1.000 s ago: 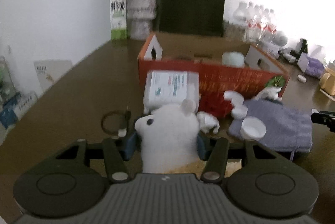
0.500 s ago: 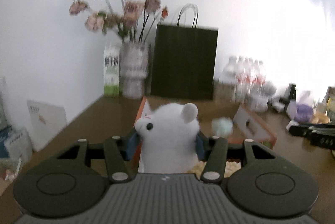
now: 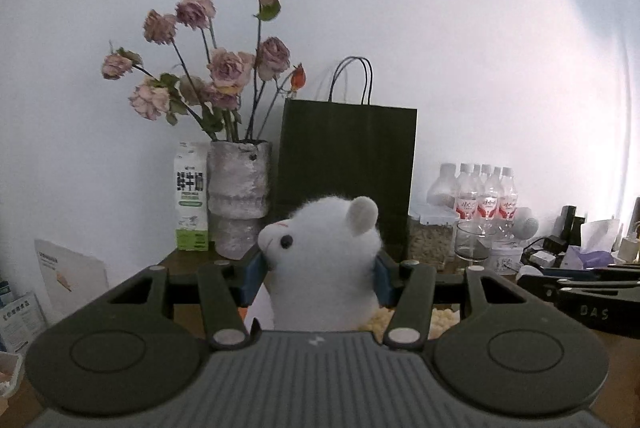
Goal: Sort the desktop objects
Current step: 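Lift the plush and cap with both tools and carry them over the box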
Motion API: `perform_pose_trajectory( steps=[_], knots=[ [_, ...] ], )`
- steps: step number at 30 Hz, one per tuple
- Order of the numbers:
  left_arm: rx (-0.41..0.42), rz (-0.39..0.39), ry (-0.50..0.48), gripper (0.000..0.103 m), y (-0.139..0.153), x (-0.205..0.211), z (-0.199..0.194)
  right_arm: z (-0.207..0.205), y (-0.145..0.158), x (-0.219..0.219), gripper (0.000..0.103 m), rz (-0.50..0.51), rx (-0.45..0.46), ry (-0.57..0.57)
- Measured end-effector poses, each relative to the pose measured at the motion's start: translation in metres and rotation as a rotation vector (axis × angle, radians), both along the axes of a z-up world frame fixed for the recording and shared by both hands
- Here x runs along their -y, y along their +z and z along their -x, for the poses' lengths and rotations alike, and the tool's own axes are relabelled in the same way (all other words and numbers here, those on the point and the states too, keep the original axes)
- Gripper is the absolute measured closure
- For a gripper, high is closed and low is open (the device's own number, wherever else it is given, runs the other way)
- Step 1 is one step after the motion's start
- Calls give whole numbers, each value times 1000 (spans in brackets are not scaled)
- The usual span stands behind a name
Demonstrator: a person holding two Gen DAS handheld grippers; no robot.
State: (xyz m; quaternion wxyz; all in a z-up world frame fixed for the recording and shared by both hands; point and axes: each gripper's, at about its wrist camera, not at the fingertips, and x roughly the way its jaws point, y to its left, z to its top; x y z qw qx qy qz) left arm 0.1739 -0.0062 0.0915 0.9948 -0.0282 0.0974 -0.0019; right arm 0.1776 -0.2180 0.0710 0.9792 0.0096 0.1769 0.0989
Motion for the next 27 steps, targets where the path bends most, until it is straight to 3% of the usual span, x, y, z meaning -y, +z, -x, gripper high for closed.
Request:
perform_pose_trajectory(
  steps=[16,27],
  knots=[
    [-157,-36,-50,49,-4,11,-93,-108,-16,-10,76,55,-175,4],
    [-402,-47,-72,49,-31,18,-162,-179,-55,-14,76,123,-367,-2]
  ],
)
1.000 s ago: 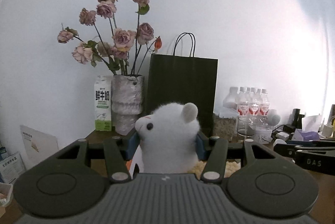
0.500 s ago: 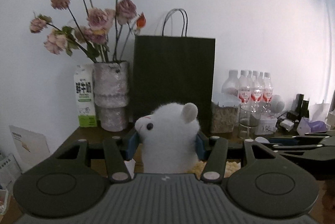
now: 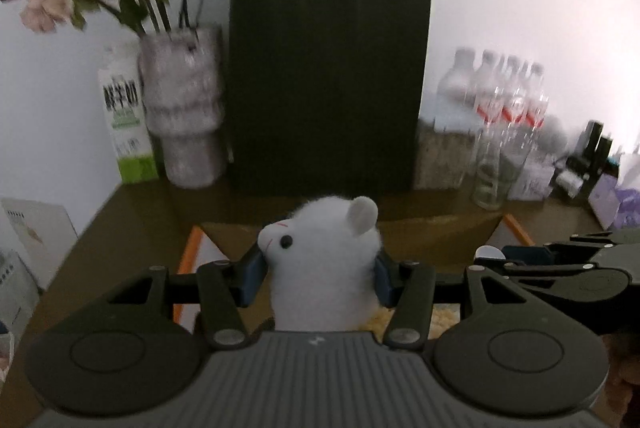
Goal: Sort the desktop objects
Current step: 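Lift the plush and cap with both tools and carry them over the box, then open both tools to drop the plush and cap into the box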
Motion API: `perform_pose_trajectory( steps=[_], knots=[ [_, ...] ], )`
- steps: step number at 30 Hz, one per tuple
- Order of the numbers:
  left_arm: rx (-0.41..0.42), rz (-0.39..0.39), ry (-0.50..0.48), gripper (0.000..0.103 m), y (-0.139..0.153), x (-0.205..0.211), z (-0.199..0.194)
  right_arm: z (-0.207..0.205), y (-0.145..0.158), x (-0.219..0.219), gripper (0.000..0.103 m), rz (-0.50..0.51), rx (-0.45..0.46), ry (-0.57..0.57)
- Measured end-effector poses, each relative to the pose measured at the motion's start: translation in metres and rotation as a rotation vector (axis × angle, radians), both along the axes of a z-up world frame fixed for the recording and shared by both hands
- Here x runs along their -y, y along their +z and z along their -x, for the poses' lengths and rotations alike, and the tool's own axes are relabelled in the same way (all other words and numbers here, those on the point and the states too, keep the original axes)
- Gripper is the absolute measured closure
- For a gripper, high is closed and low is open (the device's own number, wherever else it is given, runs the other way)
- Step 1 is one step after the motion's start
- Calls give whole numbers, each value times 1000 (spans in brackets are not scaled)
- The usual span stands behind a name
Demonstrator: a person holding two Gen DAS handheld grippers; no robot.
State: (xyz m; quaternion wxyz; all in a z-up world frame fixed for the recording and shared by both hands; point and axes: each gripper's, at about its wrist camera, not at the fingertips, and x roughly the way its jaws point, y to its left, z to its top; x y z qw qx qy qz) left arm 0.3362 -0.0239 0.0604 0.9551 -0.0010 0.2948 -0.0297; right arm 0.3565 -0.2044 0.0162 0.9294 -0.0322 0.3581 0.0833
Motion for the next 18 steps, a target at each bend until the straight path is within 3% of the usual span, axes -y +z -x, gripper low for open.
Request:
perform_pose_trajectory(
  steps=[8,15,16,18],
  knots=[
    [-113,-60,9,49,-28,6,-30,-19,-24,-4,76,9,-89,10],
    [-160,-73,-8,45,-40,8,-39,-23,-27,-5,74,3,-123,24],
    [-165,-76,-4,44,-41,9,-40,-23,-27,-5,69,2,-126,24],
    [-172,-86,5,40,-43,8,-41,-23,-26,-3,50,-9,-121,22]
  ],
)
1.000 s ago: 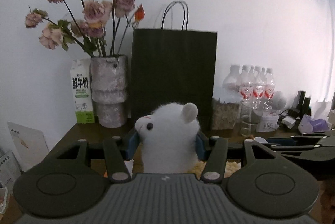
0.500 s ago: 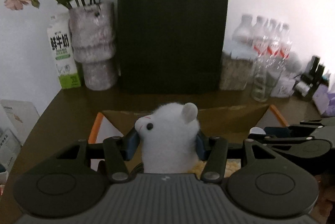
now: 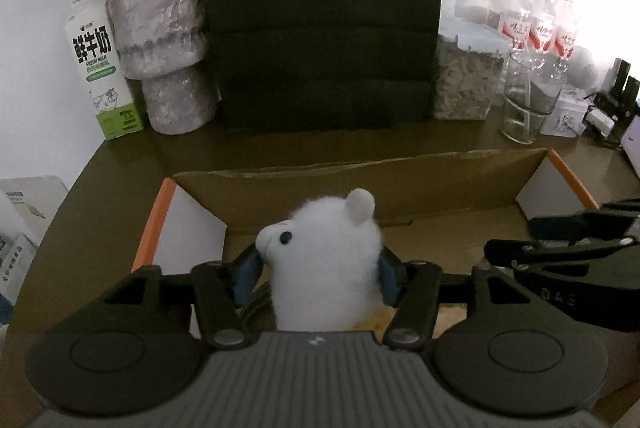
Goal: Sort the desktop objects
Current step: 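Open both tools to drop the plush and cap into the box, then withdraw both tools from the box back toward the table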
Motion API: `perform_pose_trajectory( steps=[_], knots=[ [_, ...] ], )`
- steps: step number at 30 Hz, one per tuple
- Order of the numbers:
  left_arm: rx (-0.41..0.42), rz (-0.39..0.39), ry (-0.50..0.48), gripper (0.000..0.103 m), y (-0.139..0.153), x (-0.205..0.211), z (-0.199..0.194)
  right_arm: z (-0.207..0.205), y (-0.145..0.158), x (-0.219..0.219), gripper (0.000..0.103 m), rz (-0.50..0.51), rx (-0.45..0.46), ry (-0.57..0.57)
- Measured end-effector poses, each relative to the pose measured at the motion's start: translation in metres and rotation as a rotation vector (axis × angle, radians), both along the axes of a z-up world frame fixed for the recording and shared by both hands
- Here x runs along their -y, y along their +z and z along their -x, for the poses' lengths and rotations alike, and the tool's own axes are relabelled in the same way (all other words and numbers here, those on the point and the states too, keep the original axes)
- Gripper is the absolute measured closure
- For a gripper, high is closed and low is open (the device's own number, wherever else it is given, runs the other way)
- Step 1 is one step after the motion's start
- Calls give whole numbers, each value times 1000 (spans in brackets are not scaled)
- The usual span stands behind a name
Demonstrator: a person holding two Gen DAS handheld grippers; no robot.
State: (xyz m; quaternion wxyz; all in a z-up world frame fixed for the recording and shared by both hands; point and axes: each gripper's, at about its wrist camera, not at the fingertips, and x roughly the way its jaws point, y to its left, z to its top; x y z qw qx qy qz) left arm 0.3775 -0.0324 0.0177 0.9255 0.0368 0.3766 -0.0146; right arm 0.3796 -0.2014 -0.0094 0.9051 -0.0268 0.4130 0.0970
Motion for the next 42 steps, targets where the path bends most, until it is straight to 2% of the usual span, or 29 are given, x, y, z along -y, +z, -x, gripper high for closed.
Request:
perform_pose_trajectory(
  steps=[1,2,4,5,8,9,13,15,20,30,36,42],
  knots=[
    [-3,-5,7,39,0,-1,-1,1,1,1,35,-8,7,0],
    [-1,-10,9,36,0,-1,-1,2,3,2,26,-15,18,2],
    [16,-17,12,24,3,-3,1,5,6,2,20,-14,34,10],
    [26,-25,16,15,4,-3,2,6,8,1,17,-12,38,11],
    [60,-47,40,2,12,-6,7,11,15,2,13,-13,52,14],
    [68,-47,49,0,15,-8,9,12,17,4,13,-19,55,13],
    [102,2,54,0,29,-17,19,21,27,7,9,-29,69,6],
    [123,9,60,0,37,-19,25,28,33,8,2,-34,84,6],
    [190,27,71,0,57,-25,49,53,55,10,2,-47,133,10],
    [364,37,58,0,95,-49,139,148,102,13,0,-39,306,50],
    [412,31,59,0,95,-66,196,217,104,10,0,-16,380,79],
    [429,46,72,0,78,-89,251,275,86,5,0,-39,391,107]
  ],
)
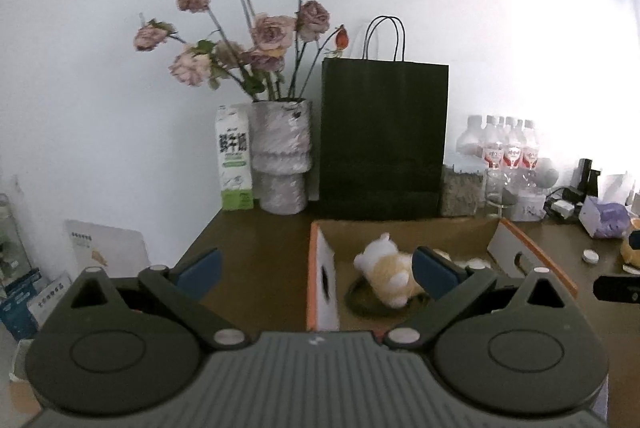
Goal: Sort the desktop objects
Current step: 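Withdraw both tools from the box back toward the table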
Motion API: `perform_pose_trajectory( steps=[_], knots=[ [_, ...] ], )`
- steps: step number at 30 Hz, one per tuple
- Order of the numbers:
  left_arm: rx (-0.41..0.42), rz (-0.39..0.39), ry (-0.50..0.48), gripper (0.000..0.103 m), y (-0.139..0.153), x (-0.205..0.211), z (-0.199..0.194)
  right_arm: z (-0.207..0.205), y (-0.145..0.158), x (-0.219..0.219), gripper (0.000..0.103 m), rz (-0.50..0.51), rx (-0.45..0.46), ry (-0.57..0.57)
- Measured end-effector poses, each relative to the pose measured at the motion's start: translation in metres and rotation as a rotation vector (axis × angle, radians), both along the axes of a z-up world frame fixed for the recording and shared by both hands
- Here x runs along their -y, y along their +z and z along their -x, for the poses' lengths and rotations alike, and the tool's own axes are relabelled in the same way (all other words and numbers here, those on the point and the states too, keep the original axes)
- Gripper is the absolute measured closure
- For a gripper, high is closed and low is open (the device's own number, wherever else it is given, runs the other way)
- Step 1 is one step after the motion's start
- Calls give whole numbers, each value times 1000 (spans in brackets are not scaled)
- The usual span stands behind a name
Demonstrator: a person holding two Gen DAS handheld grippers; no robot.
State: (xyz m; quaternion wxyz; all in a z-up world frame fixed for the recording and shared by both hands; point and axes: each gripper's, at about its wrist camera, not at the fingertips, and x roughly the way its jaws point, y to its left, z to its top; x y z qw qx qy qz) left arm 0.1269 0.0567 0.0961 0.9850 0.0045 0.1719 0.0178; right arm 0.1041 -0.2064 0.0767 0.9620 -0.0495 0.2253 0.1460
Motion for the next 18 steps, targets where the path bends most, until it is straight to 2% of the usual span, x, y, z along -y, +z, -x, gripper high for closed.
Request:
perform_pose_trajectory(
  steps=[6,14,18],
  knots=[
    [-3,-26,31,0,-29,-16,42,46,-37,-15,0,1,-51,18],
    [-83,12,59,0,-68,-34,77,80,-81,-42,0,-10,-158,49],
    [-122,10,60,0,-86,-37,89,84,-94,-55,10,6,-192,65]
  ],
)
